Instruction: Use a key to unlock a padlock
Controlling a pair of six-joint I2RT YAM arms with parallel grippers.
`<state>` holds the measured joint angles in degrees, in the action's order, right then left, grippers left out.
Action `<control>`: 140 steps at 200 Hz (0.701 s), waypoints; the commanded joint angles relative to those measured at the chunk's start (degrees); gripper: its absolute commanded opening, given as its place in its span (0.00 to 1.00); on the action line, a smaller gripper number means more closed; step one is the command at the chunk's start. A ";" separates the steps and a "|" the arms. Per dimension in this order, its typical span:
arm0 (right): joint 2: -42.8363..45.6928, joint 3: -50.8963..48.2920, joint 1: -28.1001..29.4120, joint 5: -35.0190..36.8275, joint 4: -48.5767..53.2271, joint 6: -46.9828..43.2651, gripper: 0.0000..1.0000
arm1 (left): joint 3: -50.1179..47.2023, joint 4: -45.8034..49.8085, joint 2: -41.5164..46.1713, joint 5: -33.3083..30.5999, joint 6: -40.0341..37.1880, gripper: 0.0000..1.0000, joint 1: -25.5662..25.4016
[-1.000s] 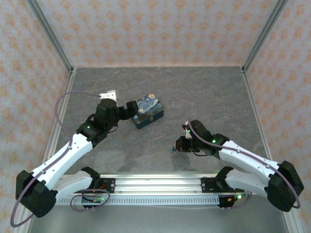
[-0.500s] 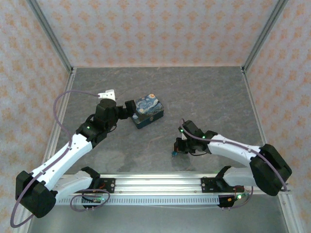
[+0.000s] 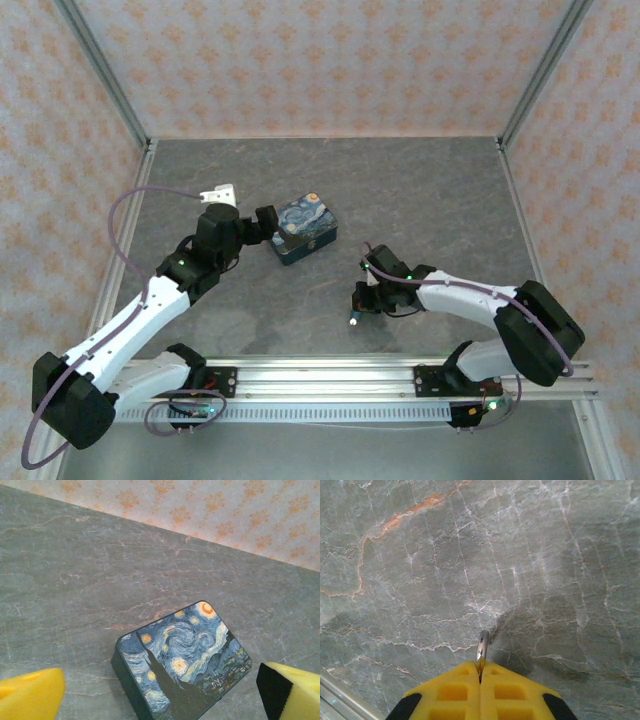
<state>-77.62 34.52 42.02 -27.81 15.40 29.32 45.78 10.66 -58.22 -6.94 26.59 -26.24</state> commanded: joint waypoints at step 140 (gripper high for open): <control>20.80 8.35 -7.13 32.22 8.69 -12.48 0.86 | -1.72 1.35 2.25 -9.32 -1.36 1.00 1.65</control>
<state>-60.40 42.39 38.04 -6.11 25.30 20.67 45.47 10.98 -55.55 -11.84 25.93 -25.89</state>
